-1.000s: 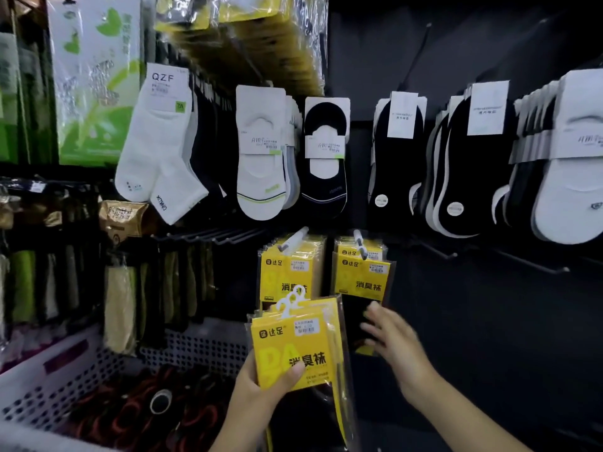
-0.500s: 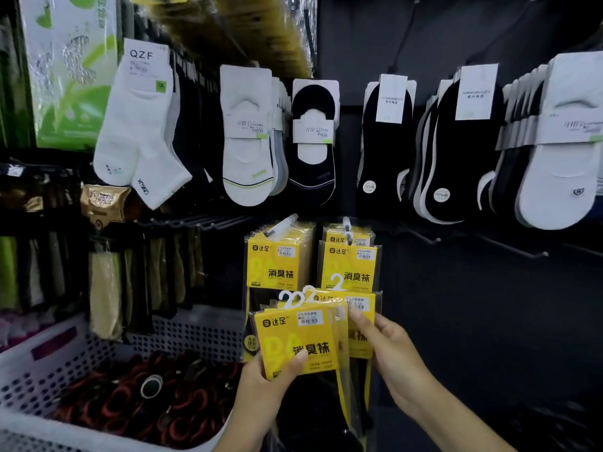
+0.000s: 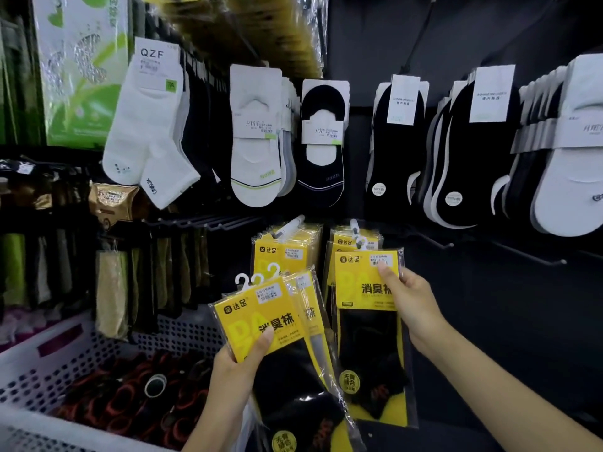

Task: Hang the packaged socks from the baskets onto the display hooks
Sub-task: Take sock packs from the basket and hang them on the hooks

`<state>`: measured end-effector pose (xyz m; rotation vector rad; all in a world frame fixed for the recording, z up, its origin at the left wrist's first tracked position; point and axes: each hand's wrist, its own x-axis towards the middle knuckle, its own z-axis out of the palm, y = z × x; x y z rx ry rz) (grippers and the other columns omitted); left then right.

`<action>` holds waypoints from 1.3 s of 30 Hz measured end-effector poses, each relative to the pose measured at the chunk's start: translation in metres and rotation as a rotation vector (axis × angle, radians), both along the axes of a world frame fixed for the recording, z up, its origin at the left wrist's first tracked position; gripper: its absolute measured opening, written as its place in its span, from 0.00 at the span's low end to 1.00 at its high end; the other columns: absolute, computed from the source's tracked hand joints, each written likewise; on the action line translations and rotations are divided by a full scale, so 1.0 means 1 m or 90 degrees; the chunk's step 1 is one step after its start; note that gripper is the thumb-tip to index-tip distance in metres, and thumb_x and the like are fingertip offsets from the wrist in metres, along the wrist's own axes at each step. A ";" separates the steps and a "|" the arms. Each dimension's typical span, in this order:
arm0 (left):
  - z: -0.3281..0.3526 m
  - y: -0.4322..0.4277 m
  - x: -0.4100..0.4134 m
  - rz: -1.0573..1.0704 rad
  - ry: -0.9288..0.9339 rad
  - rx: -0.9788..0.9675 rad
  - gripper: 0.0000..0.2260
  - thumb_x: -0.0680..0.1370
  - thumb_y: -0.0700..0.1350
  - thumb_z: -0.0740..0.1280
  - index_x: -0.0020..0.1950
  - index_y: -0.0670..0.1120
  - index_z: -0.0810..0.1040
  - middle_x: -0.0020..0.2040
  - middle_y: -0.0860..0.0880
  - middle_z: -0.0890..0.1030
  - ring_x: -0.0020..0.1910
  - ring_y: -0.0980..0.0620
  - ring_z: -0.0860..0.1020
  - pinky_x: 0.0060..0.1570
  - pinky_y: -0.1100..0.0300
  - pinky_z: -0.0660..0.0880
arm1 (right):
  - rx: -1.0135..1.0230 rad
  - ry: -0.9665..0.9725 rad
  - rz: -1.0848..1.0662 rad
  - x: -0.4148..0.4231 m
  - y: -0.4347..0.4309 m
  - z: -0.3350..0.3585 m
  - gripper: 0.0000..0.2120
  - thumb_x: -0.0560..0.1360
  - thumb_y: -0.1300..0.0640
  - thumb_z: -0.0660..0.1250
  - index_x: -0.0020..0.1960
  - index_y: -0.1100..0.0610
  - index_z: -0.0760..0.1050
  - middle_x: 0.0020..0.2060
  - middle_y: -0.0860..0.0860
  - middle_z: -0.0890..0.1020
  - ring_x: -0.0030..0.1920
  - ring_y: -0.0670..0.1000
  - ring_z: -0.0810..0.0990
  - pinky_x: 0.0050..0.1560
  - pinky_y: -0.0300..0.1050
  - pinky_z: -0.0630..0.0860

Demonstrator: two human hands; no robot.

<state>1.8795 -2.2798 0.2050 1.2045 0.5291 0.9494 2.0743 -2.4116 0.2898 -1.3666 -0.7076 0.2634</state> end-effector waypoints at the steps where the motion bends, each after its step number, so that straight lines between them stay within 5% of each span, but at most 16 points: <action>1: 0.000 0.000 0.000 -0.001 0.000 -0.002 0.19 0.61 0.58 0.73 0.49 0.52 0.83 0.47 0.56 0.85 0.46 0.60 0.83 0.52 0.59 0.73 | -0.003 0.007 -0.003 0.002 0.005 -0.002 0.08 0.79 0.50 0.63 0.51 0.50 0.80 0.42 0.47 0.86 0.43 0.45 0.85 0.40 0.37 0.79; 5: 0.001 0.000 0.001 -0.014 0.009 -0.006 0.17 0.60 0.58 0.74 0.46 0.54 0.84 0.48 0.55 0.85 0.47 0.59 0.83 0.54 0.57 0.73 | -0.003 0.061 -0.058 0.010 0.020 -0.012 0.07 0.76 0.51 0.67 0.50 0.53 0.80 0.41 0.48 0.86 0.42 0.45 0.84 0.39 0.36 0.77; 11: 0.002 -0.001 0.003 -0.040 0.022 0.007 0.20 0.63 0.58 0.72 0.52 0.52 0.82 0.49 0.55 0.85 0.47 0.60 0.83 0.50 0.61 0.73 | -0.013 0.041 -0.221 0.002 0.013 -0.038 0.16 0.75 0.53 0.69 0.61 0.56 0.73 0.56 0.51 0.78 0.51 0.46 0.76 0.48 0.37 0.72; 16: 0.000 -0.013 0.008 -0.117 0.038 0.027 0.20 0.67 0.55 0.71 0.57 0.52 0.79 0.52 0.55 0.84 0.52 0.59 0.82 0.54 0.60 0.73 | -0.072 0.057 0.129 -0.034 -0.001 -0.049 0.17 0.77 0.44 0.59 0.59 0.52 0.78 0.52 0.51 0.85 0.52 0.49 0.83 0.53 0.44 0.77; 19: -0.001 -0.022 0.012 -0.149 0.048 0.046 0.22 0.65 0.57 0.72 0.57 0.53 0.79 0.53 0.55 0.84 0.52 0.59 0.82 0.52 0.62 0.72 | -0.059 0.038 0.170 -0.043 -0.008 -0.049 0.17 0.76 0.45 0.61 0.59 0.51 0.79 0.51 0.50 0.85 0.53 0.48 0.84 0.56 0.47 0.77; 25: 0.002 -0.018 0.011 -0.109 0.024 0.029 0.22 0.64 0.57 0.73 0.57 0.53 0.80 0.53 0.53 0.84 0.52 0.56 0.82 0.52 0.60 0.73 | 0.048 0.021 0.039 -0.032 -0.025 -0.040 0.10 0.77 0.54 0.64 0.53 0.55 0.80 0.44 0.50 0.87 0.44 0.47 0.86 0.37 0.33 0.79; 34: 0.008 0.005 0.001 -0.003 -0.049 -0.020 0.21 0.65 0.57 0.72 0.55 0.51 0.81 0.52 0.51 0.85 0.54 0.51 0.82 0.60 0.51 0.73 | 0.063 -0.003 -0.021 -0.004 -0.014 -0.006 0.07 0.78 0.54 0.63 0.49 0.54 0.80 0.39 0.47 0.86 0.38 0.44 0.85 0.32 0.32 0.77; 39: 0.012 0.008 -0.002 0.008 -0.066 -0.020 0.19 0.64 0.56 0.72 0.53 0.51 0.82 0.50 0.51 0.85 0.48 0.55 0.83 0.50 0.57 0.74 | 0.031 0.018 -0.045 0.005 0.015 -0.012 0.08 0.79 0.55 0.63 0.50 0.56 0.80 0.38 0.49 0.86 0.39 0.47 0.85 0.36 0.38 0.80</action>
